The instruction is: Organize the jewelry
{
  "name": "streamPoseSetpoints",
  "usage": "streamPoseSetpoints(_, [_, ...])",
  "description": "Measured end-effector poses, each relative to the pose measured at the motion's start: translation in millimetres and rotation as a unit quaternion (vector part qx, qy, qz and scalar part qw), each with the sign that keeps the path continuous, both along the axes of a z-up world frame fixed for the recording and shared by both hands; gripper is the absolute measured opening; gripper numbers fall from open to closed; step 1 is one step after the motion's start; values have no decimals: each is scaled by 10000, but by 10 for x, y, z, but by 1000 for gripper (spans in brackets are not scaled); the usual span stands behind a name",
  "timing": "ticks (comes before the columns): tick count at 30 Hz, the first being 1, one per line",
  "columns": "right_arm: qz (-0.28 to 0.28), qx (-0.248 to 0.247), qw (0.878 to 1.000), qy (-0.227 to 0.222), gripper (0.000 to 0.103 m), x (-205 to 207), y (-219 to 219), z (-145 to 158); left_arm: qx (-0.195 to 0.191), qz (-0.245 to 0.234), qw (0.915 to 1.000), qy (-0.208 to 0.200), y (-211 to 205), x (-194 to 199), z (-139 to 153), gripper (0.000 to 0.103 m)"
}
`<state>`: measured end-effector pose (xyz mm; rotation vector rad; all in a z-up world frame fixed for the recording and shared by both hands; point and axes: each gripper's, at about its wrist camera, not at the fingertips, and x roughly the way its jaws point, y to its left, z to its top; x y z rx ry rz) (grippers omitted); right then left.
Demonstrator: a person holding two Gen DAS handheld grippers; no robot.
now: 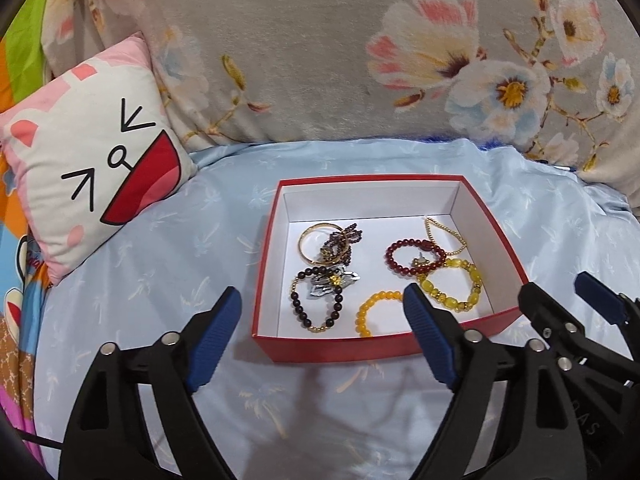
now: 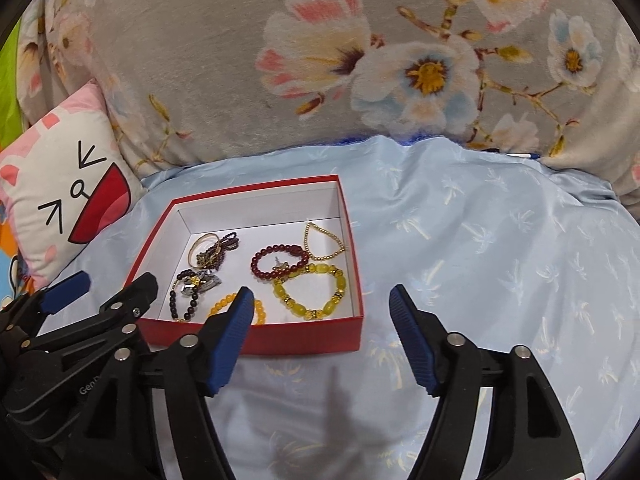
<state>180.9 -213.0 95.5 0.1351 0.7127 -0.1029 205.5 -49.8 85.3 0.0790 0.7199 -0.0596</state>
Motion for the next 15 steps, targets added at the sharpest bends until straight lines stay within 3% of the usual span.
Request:
streamPoseSetpoints(2, [-51, -68, 10000, -37, 76, -26, -7, 4, 7, 78, 10000, 3, 24, -13, -15, 90])
streamPoseSetpoints(5, [-103, -150, 9998, -84, 84, -66, -16, 3, 15, 147, 9999, 33, 58, -32, -45, 92])
streamPoseSetpoints(15, [-64, -85, 9999, -26, 84, -145, 13, -62, 58, 182, 9997, 164, 88, -105, -137, 92])
